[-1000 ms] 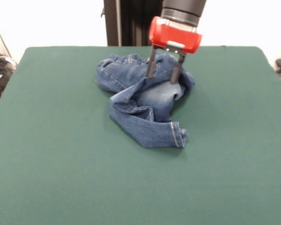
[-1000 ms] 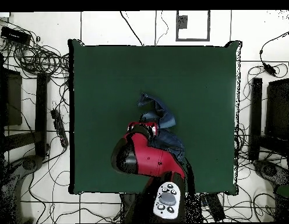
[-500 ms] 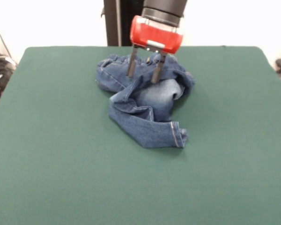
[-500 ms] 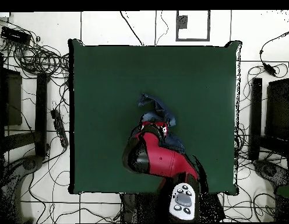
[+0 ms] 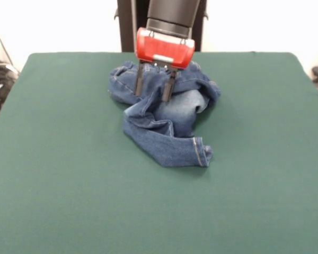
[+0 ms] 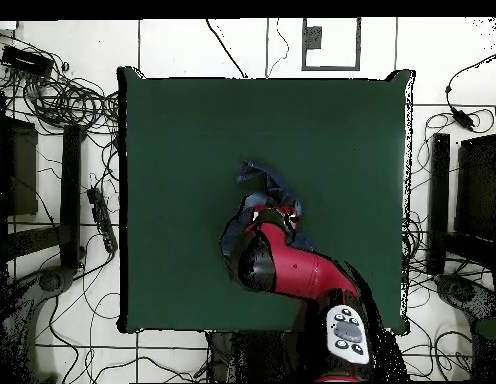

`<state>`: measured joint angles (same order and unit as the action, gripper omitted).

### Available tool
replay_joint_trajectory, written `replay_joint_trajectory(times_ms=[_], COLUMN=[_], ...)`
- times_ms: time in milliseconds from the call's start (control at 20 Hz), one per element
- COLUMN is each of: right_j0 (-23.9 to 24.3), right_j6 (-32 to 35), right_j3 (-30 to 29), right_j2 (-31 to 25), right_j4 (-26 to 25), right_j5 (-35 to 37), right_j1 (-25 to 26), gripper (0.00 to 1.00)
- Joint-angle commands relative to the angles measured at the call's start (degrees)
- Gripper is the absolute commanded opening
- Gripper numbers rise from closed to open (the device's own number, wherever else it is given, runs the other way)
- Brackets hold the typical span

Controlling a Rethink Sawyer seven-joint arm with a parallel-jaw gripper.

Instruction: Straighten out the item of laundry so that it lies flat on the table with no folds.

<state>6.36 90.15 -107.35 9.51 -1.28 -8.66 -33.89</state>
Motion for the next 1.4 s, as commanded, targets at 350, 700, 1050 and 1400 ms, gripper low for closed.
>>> replay_joint_trajectory(times_ms=[350, 700, 1050, 1400], right_j0=[-0.05, -5.34, -7.93, -12.71], right_j6=[13.73, 15.88, 15.54, 20.18], right_j3=[-2.10, -4.21, -4.53, -6.35], right_j2=[-8.99, -5.91, -5.29, -6.60], right_j4=[4.74, 11.01, 14.78, 21.10], right_j5=[4.90, 7.73, 14.15, 14.66], right_j1=[3.03, -0.49, -3.72, -4.01], gripper=[0.00, 0.00, 0.00, 0.00])
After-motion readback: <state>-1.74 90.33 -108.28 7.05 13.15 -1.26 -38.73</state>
